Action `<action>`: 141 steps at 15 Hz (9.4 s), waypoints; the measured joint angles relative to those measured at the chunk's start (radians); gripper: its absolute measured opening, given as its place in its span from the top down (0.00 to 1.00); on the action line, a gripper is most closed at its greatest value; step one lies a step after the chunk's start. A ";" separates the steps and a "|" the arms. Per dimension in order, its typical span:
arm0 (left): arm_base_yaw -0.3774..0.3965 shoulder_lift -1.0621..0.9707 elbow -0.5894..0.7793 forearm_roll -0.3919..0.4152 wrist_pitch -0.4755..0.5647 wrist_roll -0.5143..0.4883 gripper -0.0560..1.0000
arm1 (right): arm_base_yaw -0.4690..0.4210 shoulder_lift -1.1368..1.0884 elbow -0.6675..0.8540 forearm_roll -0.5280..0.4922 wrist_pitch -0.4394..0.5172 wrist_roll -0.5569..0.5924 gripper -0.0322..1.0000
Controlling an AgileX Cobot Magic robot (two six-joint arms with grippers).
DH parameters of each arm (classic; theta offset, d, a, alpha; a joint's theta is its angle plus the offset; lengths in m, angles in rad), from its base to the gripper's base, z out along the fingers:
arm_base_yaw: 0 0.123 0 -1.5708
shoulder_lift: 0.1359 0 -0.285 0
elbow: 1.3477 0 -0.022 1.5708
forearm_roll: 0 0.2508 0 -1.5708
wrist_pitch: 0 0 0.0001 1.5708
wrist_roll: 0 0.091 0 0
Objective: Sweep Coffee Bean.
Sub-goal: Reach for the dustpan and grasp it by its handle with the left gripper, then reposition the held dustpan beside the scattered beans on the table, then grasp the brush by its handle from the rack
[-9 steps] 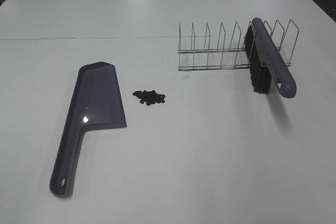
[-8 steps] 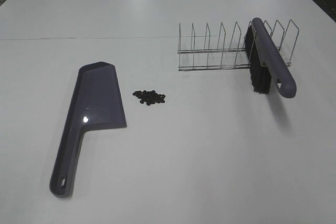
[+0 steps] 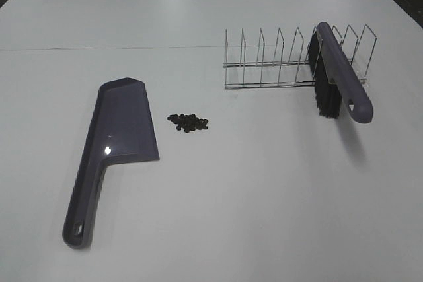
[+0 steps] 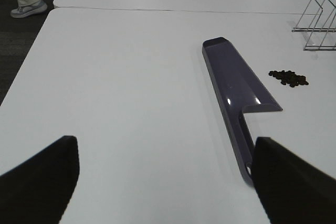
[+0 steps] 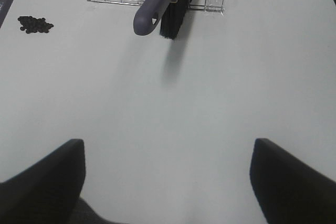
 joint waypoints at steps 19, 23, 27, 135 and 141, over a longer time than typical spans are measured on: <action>0.000 0.366 0.000 0.000 0.000 0.000 0.18 | 0.000 0.000 0.000 -0.001 0.000 0.000 0.24; 0.000 0.488 0.000 0.000 -0.001 -0.015 0.18 | 0.000 0.000 0.000 -0.001 0.000 0.000 0.24; 0.000 0.580 0.000 0.011 -0.002 -0.071 0.18 | 0.000 0.000 0.000 -0.001 0.000 0.000 0.24; -0.256 1.888 -0.568 0.307 -0.276 0.094 0.63 | 0.000 1.511 -0.991 -0.073 0.113 0.172 0.24; -0.256 1.888 -0.568 0.300 -0.276 0.096 0.63 | 0.000 1.866 -1.237 -0.019 0.112 0.123 0.24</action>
